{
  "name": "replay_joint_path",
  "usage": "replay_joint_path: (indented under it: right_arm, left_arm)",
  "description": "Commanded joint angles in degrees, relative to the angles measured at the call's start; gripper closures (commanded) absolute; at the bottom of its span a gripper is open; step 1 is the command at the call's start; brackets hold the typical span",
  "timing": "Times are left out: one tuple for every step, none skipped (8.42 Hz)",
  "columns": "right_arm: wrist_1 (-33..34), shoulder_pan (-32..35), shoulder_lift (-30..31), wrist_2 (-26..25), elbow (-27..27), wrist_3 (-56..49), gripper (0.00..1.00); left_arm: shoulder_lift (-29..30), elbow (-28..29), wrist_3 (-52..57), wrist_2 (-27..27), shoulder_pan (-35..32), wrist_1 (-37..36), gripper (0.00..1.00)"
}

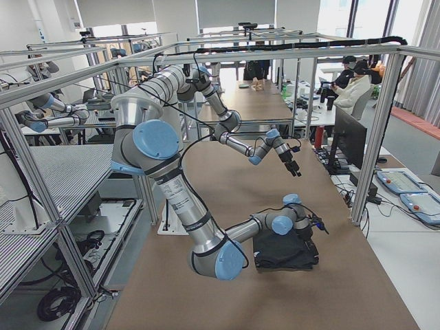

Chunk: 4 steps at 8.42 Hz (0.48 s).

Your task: Fold clothes

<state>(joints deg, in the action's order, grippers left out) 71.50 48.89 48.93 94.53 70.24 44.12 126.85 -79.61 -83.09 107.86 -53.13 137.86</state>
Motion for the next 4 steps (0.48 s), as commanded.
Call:
replay_joint_path:
  right_arm:
    - [0.21,6.98,-0.06,2.4,-0.11,-10.49,0.06]
    - [0.65,11.1,0.28,4.42,-0.11,-16.29,0.06]
    - [1.87,15.06,1.33,5.74,-0.11,-22.87,0.06]
    - [3.71,18.58,2.3,6.01,-0.11,-29.98,0.06]
  left_arm:
    - [-0.28,2.07,8.94,1.29,-6.07,-1.01,0.06]
    - [-0.2,2.96,13.61,2.08,-8.9,-4.58,0.06]
    - [-0.02,2.62,18.0,2.44,-12.67,-11.15,0.06]
    - [-0.11,2.71,27.53,2.18,-16.01,-15.91,0.06]
